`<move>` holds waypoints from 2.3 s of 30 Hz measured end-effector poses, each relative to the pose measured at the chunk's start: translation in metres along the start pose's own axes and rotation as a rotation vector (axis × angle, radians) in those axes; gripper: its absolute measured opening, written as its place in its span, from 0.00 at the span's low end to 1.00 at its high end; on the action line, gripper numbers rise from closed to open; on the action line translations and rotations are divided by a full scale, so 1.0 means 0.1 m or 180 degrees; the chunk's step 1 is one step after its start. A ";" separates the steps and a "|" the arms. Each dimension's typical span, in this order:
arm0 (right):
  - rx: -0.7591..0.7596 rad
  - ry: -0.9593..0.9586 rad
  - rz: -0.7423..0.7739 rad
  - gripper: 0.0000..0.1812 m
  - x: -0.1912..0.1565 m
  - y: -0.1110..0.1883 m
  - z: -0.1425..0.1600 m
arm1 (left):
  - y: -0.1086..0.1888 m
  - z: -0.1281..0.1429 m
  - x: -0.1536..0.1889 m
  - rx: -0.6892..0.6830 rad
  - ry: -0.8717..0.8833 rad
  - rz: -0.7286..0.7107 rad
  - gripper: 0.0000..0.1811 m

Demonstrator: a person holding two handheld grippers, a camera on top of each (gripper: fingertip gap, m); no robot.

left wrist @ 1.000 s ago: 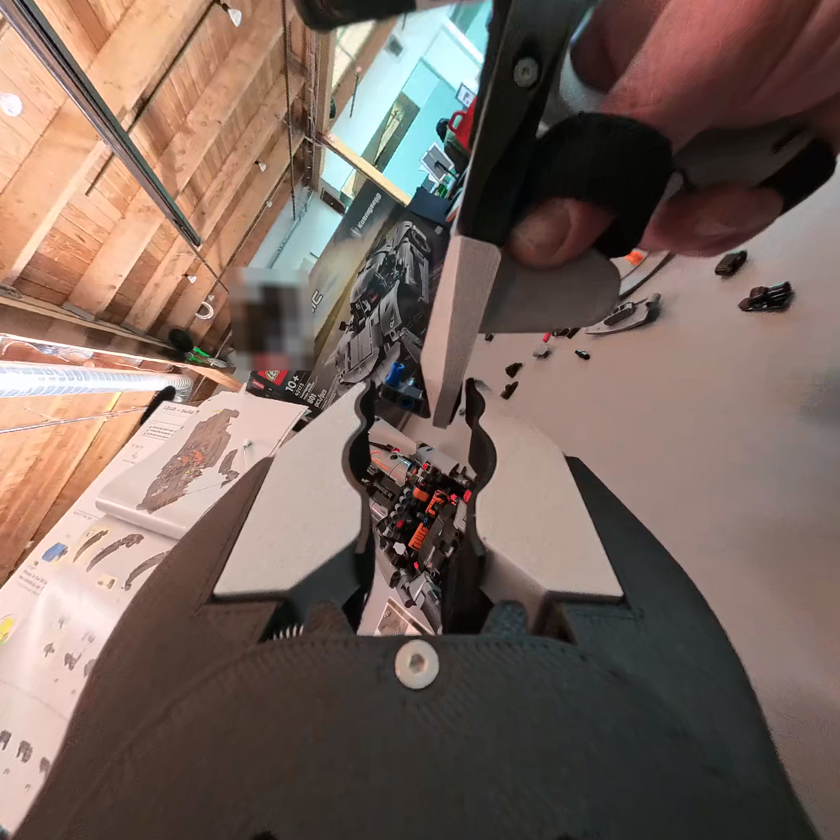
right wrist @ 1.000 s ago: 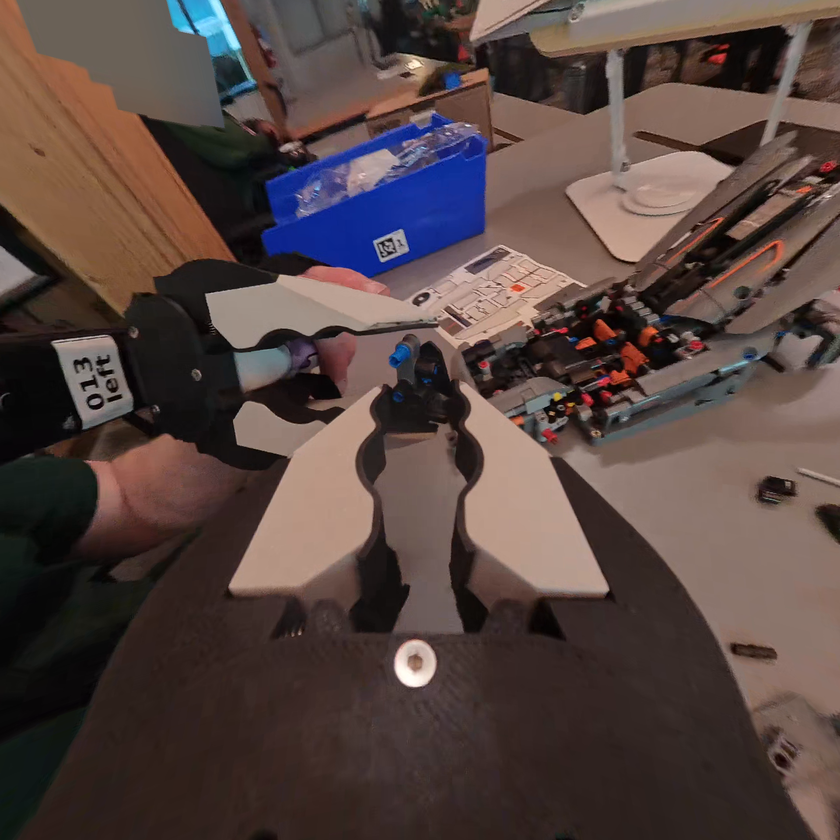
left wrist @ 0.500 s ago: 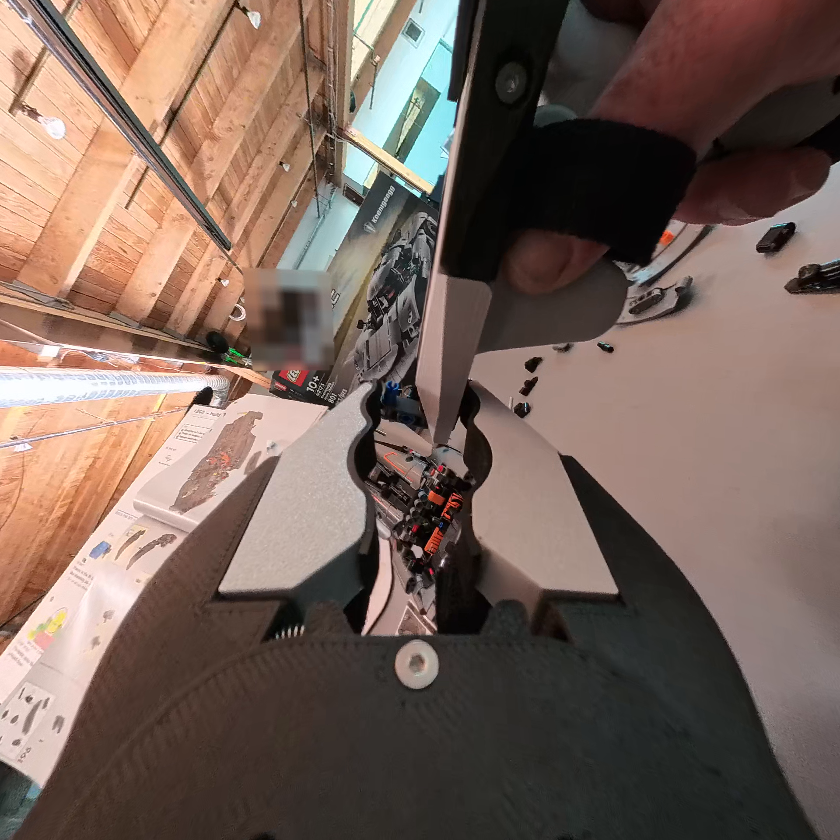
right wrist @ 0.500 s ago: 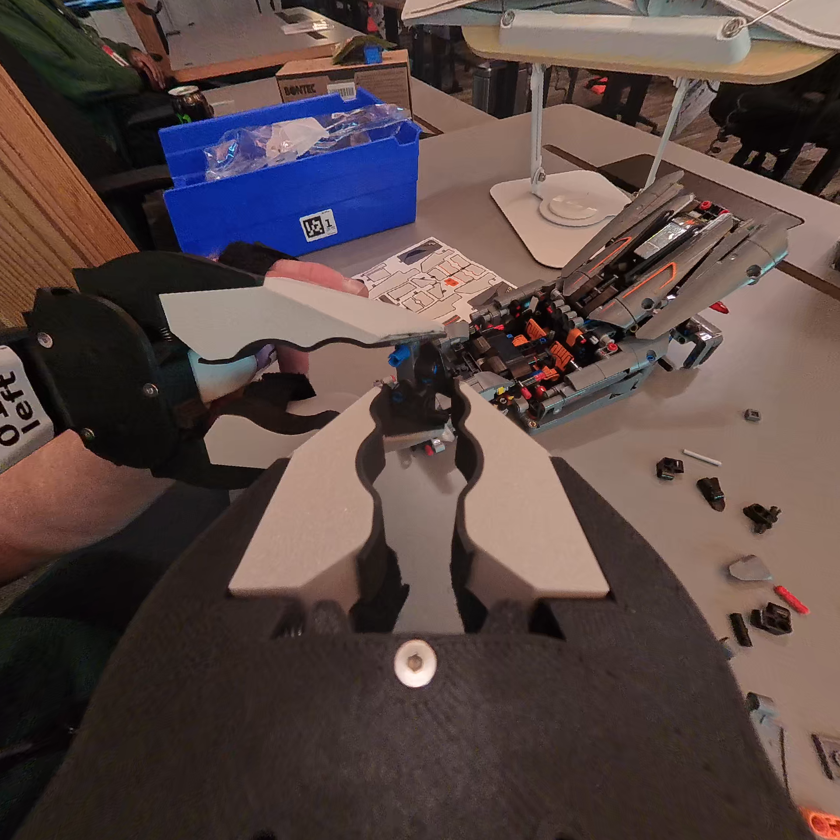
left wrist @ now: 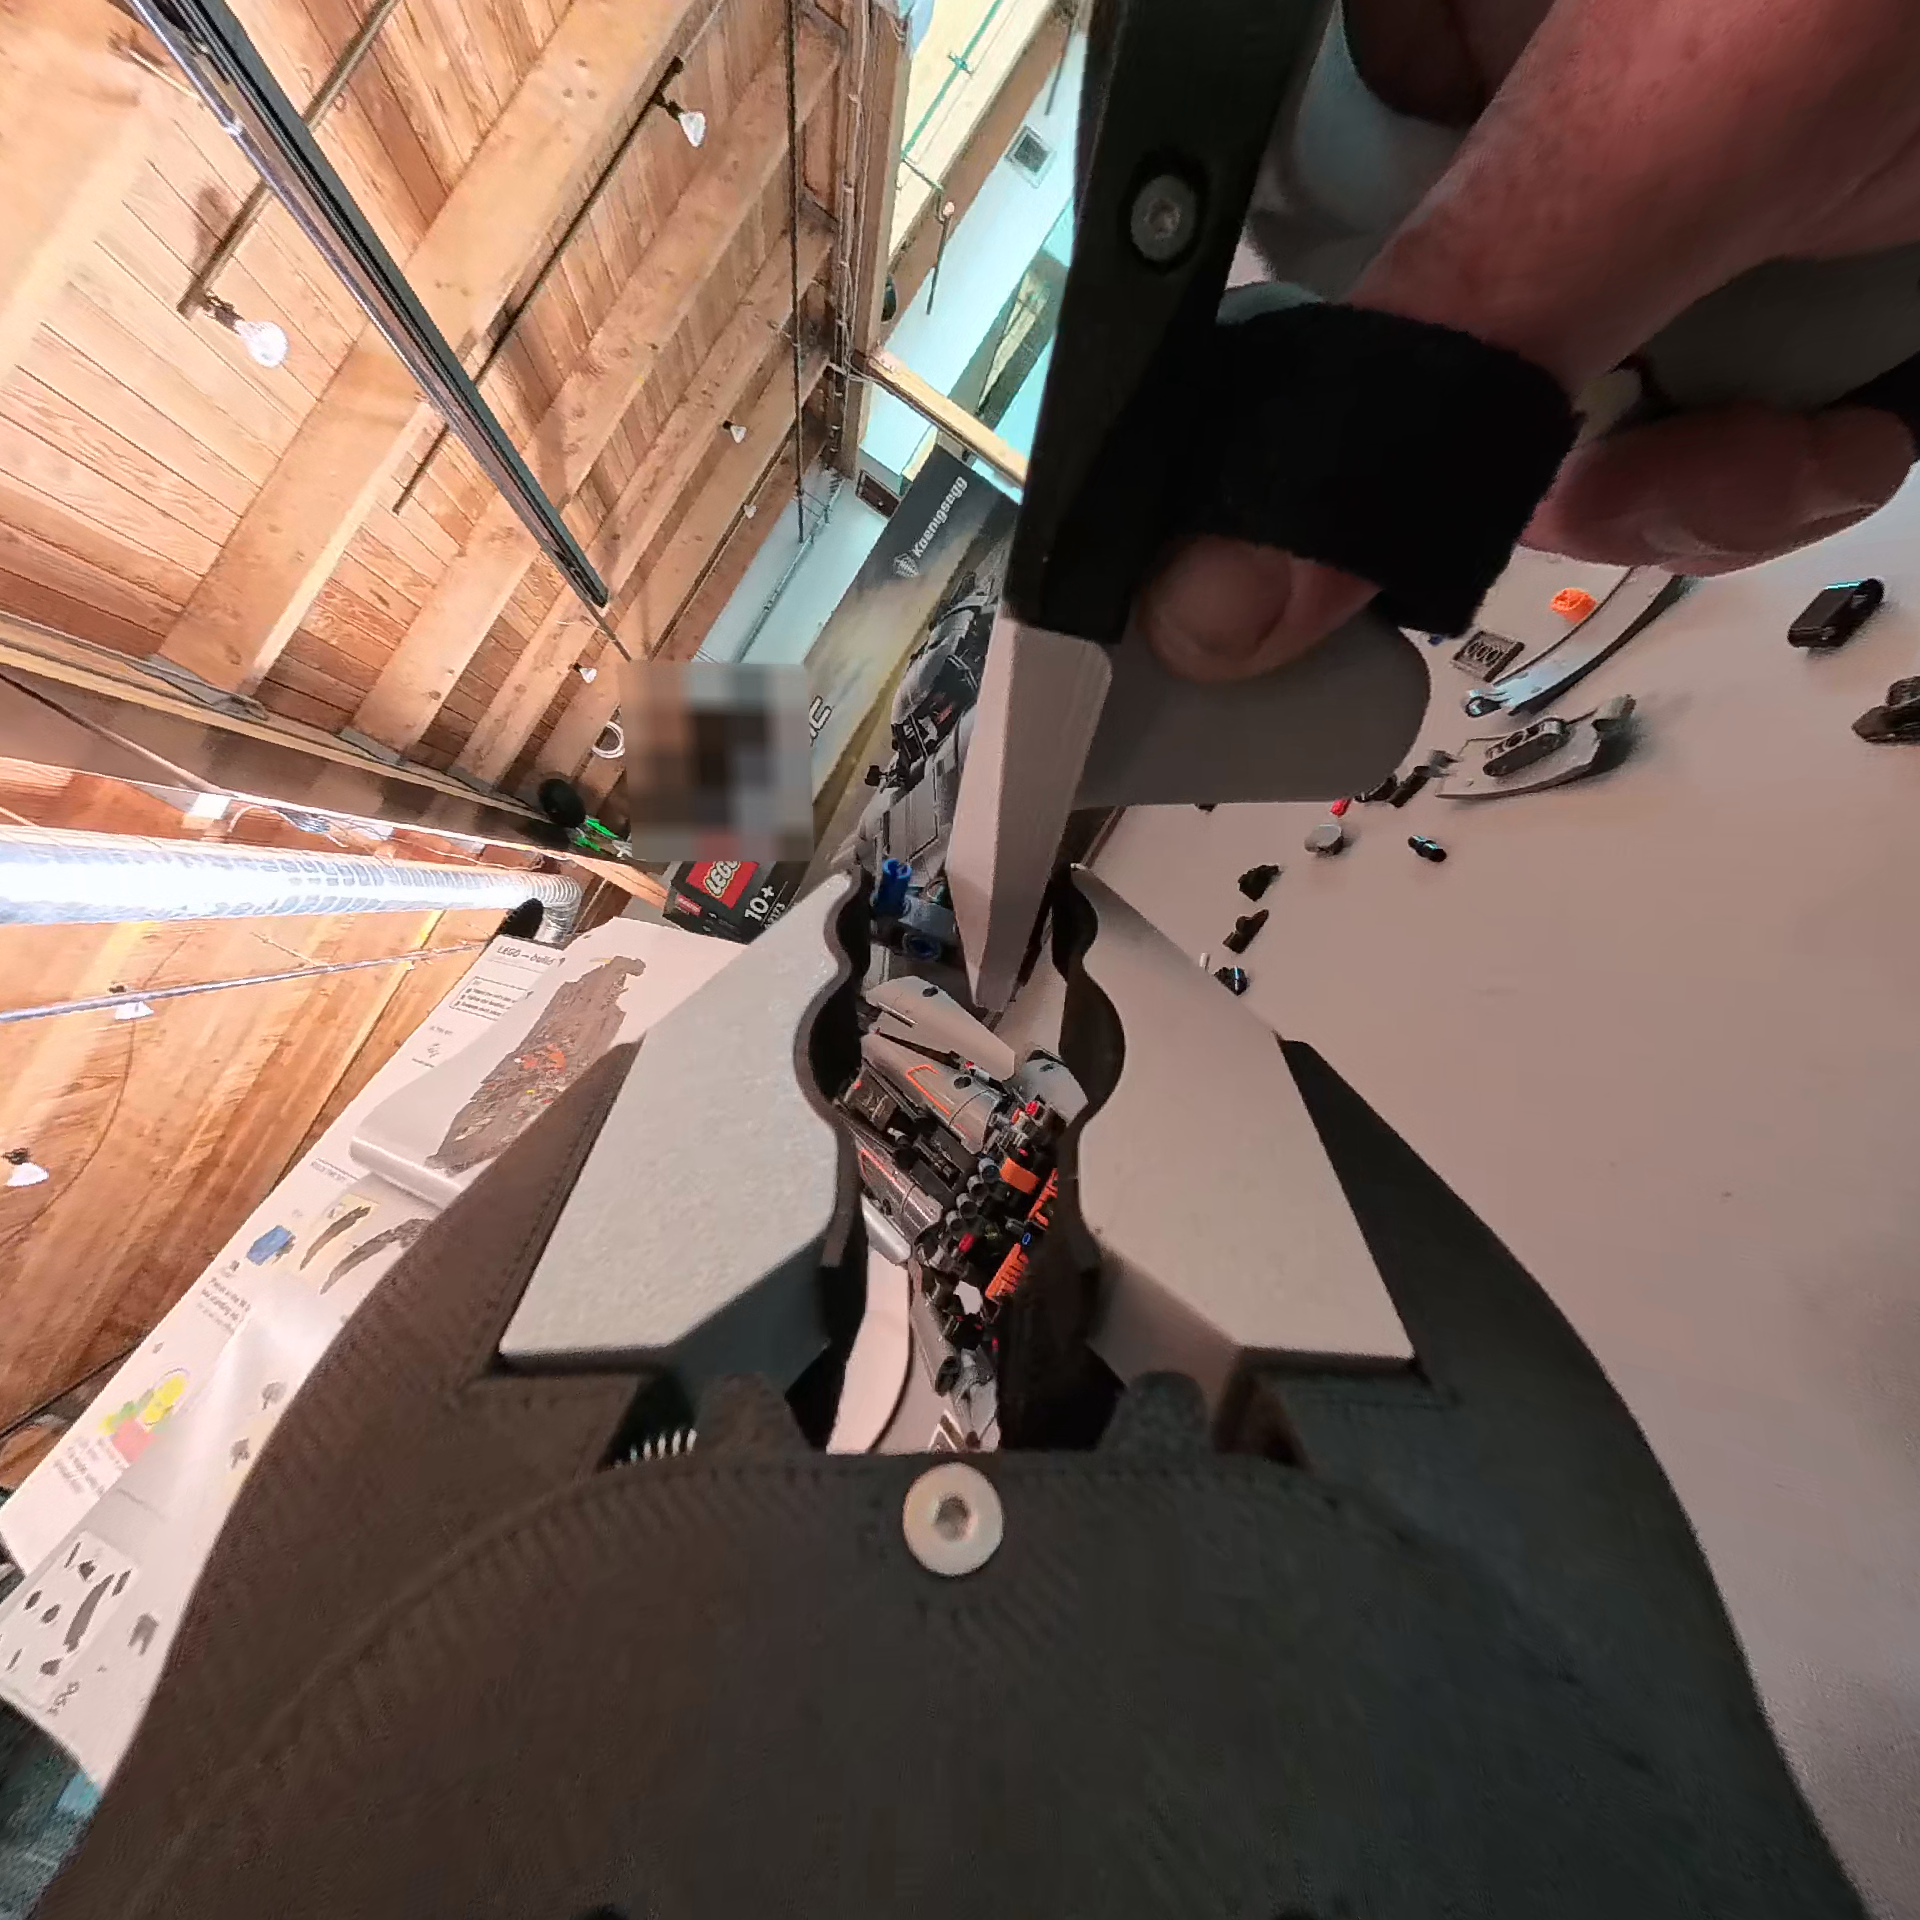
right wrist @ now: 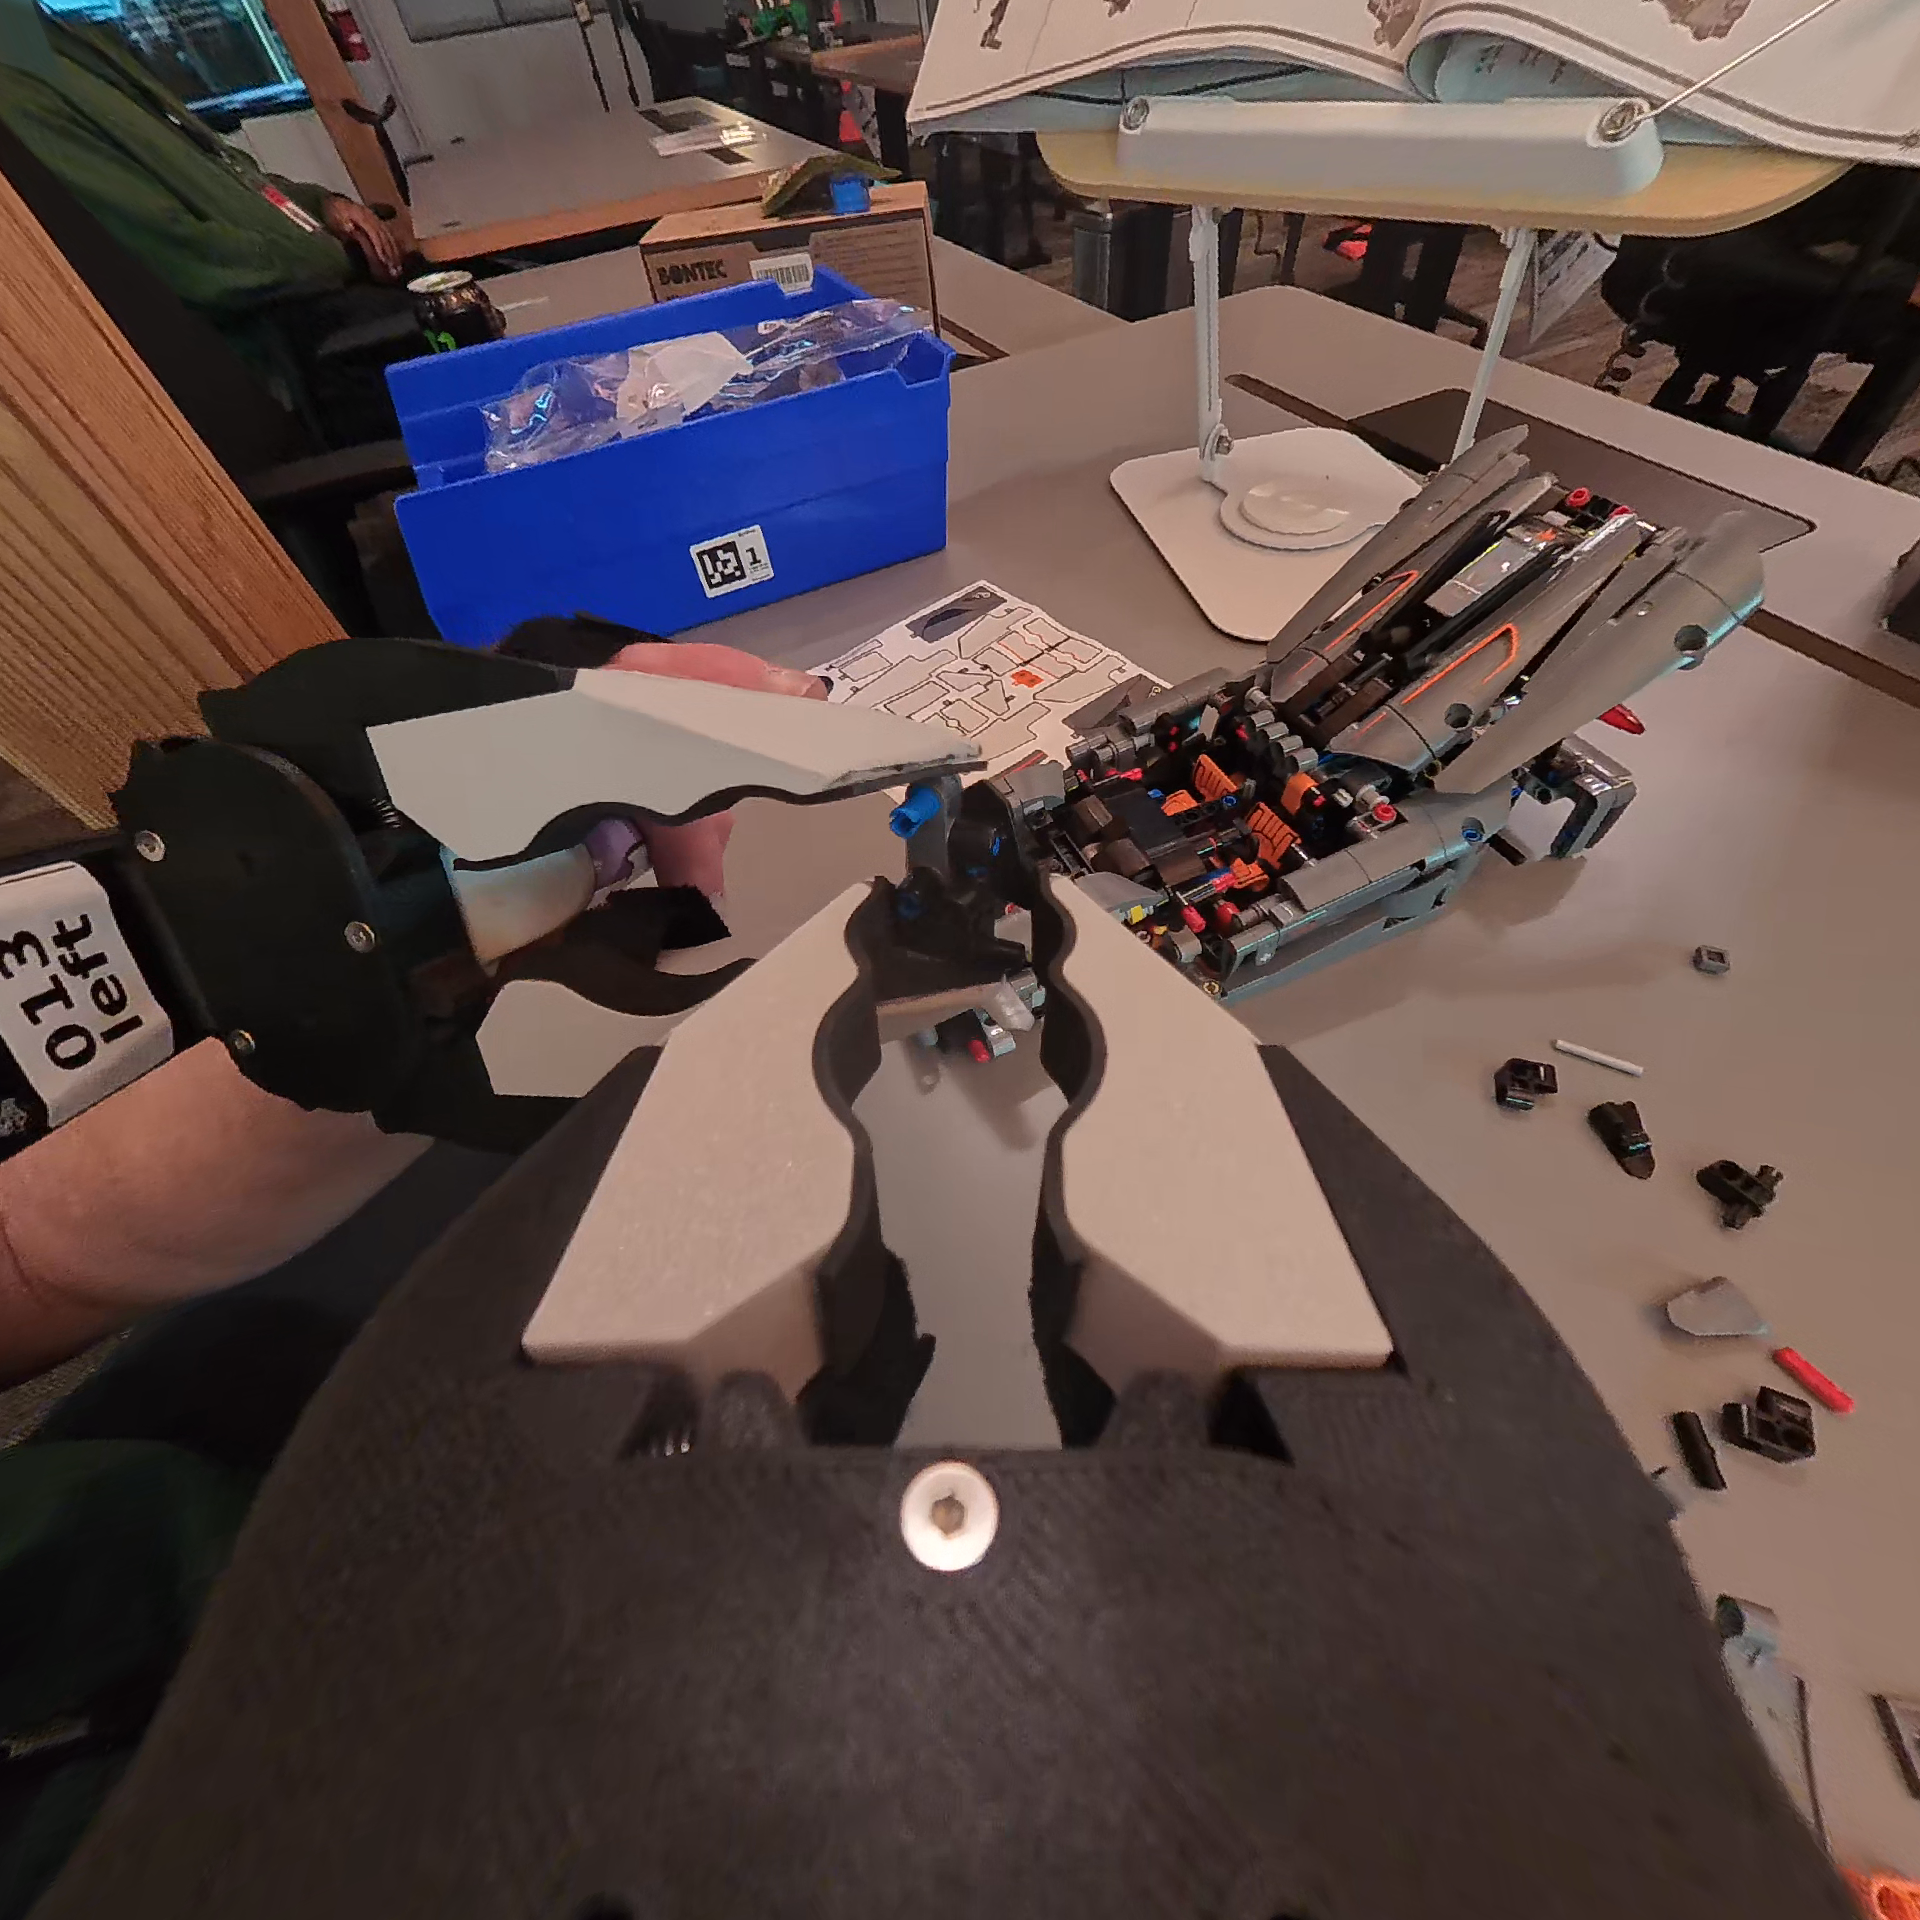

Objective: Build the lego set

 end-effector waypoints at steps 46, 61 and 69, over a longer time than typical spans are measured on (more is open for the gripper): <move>0.1006 -0.1491 -0.2131 0.07 0.32 0.09 0.14 | 0.09 -0.05 -0.25 0.0798 0.0902 0.0505 0.17; 0.0890 -0.1489 -0.2008 0.07 0.30 0.09 0.15 | 0.09 -0.03 -0.27 0.0628 0.0675 0.0599 0.17; 0.0928 -0.1456 -0.1865 0.18 0.30 0.09 0.14 | 0.09 -0.02 -0.25 0.0684 0.0727 0.0536 0.17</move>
Point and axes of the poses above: each gripper's, where its closed fingertips meet, y back along the fingers, z out of its underside, x = y × z across the jaws, the point moved 10 cm from there along y, back along the fingers, and after that the axes turned 4 degrees about y, right-handed, at the moved point
